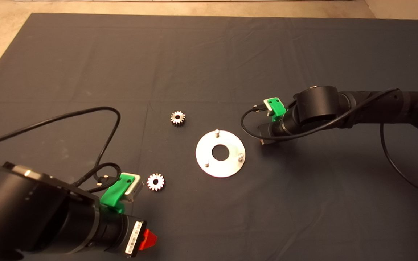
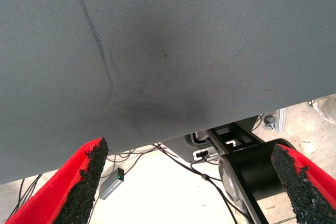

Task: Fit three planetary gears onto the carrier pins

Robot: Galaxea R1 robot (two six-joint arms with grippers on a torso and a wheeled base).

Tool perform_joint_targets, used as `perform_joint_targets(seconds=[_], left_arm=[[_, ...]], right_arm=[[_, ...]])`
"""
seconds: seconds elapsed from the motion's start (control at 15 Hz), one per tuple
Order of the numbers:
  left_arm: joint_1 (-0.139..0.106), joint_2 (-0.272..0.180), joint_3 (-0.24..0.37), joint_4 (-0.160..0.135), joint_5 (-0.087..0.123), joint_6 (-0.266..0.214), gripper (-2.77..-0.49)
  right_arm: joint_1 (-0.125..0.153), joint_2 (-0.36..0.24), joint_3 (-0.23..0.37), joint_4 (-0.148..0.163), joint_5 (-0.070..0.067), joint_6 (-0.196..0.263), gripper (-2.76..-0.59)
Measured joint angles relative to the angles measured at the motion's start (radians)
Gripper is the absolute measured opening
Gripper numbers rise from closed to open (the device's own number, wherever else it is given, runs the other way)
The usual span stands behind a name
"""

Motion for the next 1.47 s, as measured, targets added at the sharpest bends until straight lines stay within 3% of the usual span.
perform_joint_targets(seconds=[0.47, 0.93, 1.07, 1.33, 1.47], left_arm=[[0.000, 0.000, 0.000, 0.000, 0.000, 0.000, -1.04], [0.000, 0.000, 0.000, 0.000, 0.000, 0.000, -1.04], [0.000, 0.000, 0.000, 0.000, 0.000, 0.000, -1.04], [0.000, 0.000, 0.000, 0.000, 0.000, 0.000, -1.04], [0.000, 0.000, 0.000, 0.000, 0.000, 0.000, -1.04]], right_arm=[[0.000, 0.000, 0.009, -0.001, -0.003, 0.000, -2.37], [0.001, -0.009, 0.120, -0.001, -0.007, 0.001, -2.45], [0.022, -0.009, 0.155, -0.001, -0.008, 0.017, -2.46], [0.114, -0.009, 0.217, -0.001, -0.008, 0.083, -2.46], [0.116, -0.005, 0.233, 0.000, -0.008, 0.102, -2.46]])
